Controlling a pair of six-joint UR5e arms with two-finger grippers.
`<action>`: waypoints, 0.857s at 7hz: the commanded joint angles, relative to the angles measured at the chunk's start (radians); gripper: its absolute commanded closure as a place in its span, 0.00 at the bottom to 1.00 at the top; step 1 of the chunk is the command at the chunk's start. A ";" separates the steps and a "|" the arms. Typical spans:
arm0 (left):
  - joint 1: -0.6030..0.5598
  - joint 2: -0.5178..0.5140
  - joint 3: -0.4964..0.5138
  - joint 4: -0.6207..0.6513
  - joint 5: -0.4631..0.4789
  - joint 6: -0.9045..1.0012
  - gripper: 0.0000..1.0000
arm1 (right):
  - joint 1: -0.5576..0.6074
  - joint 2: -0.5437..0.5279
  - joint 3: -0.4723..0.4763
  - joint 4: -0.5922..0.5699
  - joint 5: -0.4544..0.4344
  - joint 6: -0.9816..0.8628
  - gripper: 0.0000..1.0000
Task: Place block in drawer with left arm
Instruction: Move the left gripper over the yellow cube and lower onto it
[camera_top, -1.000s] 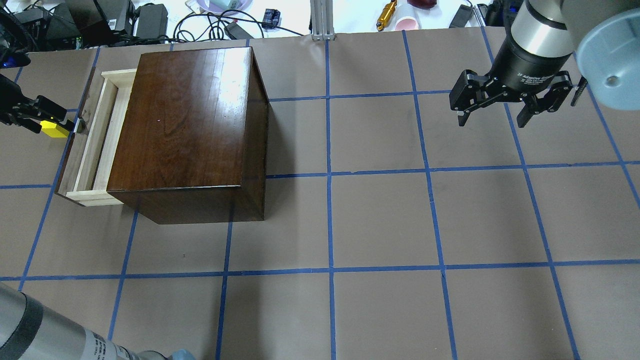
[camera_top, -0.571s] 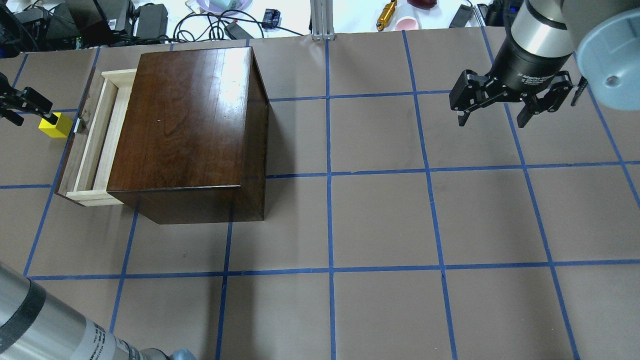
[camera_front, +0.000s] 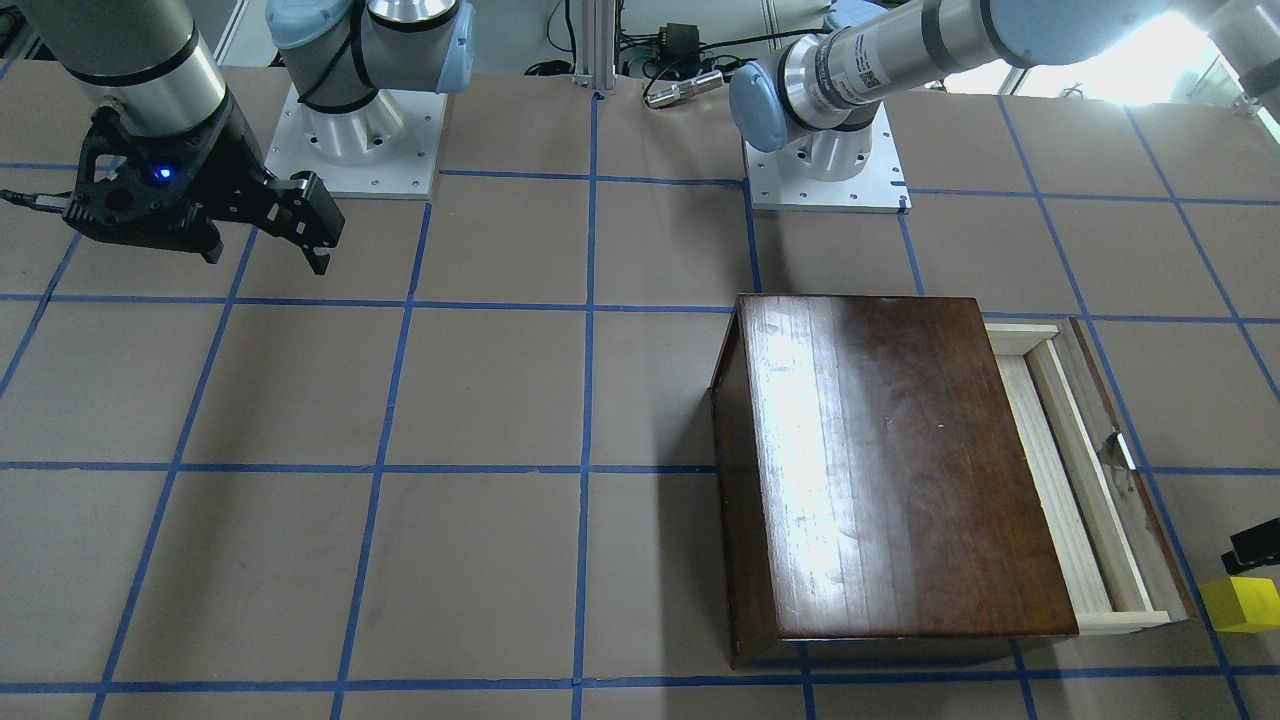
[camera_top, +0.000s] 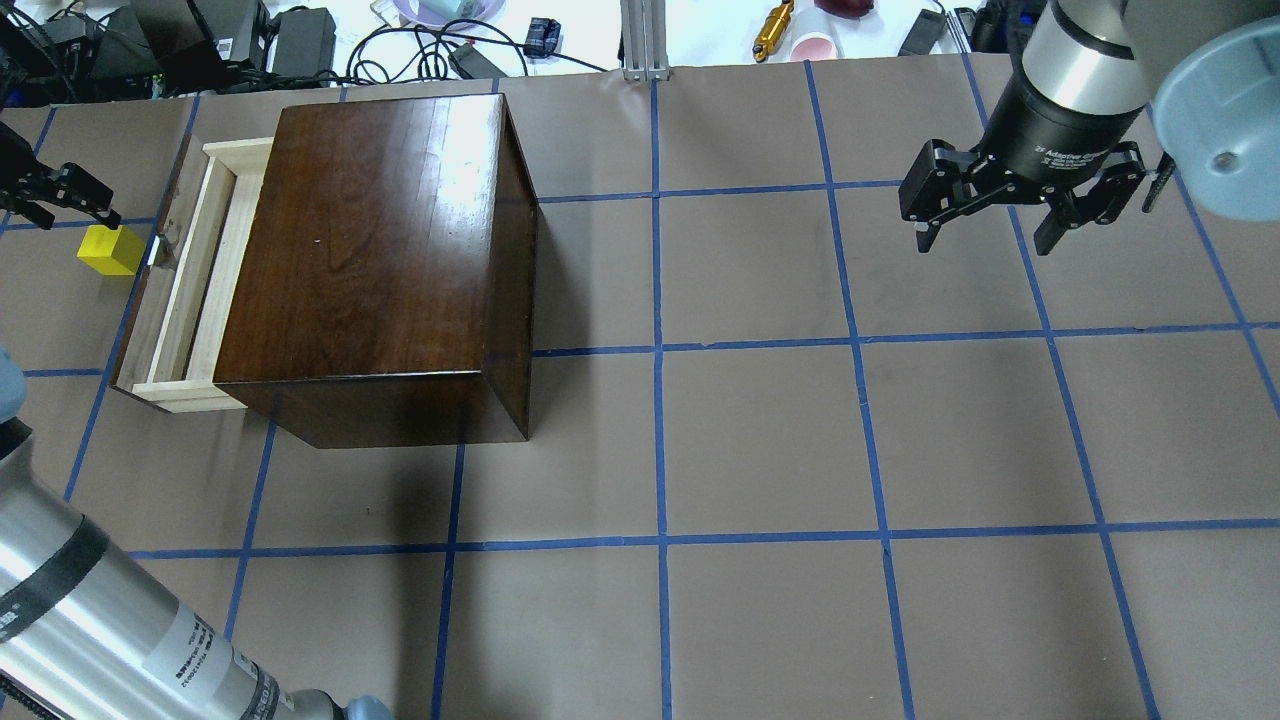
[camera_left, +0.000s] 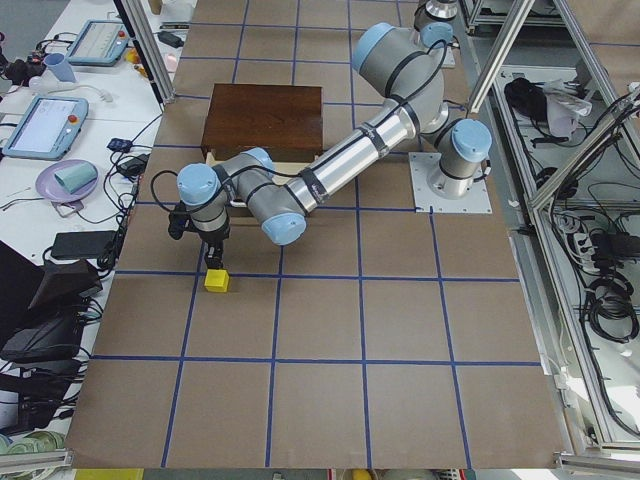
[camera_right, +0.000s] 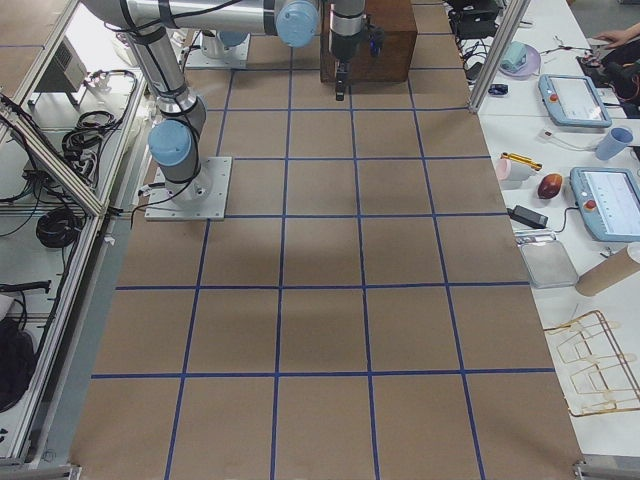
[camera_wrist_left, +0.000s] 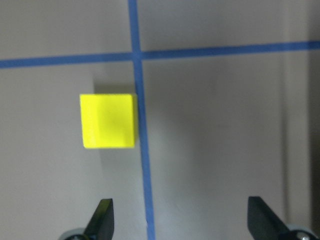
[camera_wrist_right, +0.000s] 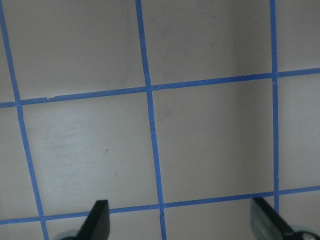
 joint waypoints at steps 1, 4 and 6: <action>-0.001 -0.094 0.099 0.006 0.001 0.007 0.06 | 0.000 0.000 0.000 0.000 0.001 0.000 0.00; 0.000 -0.139 0.118 0.029 0.000 0.096 0.06 | 0.000 0.000 0.000 0.000 0.001 0.000 0.00; 0.000 -0.158 0.118 0.036 0.003 0.129 0.06 | 0.000 0.000 0.000 0.000 0.001 0.000 0.00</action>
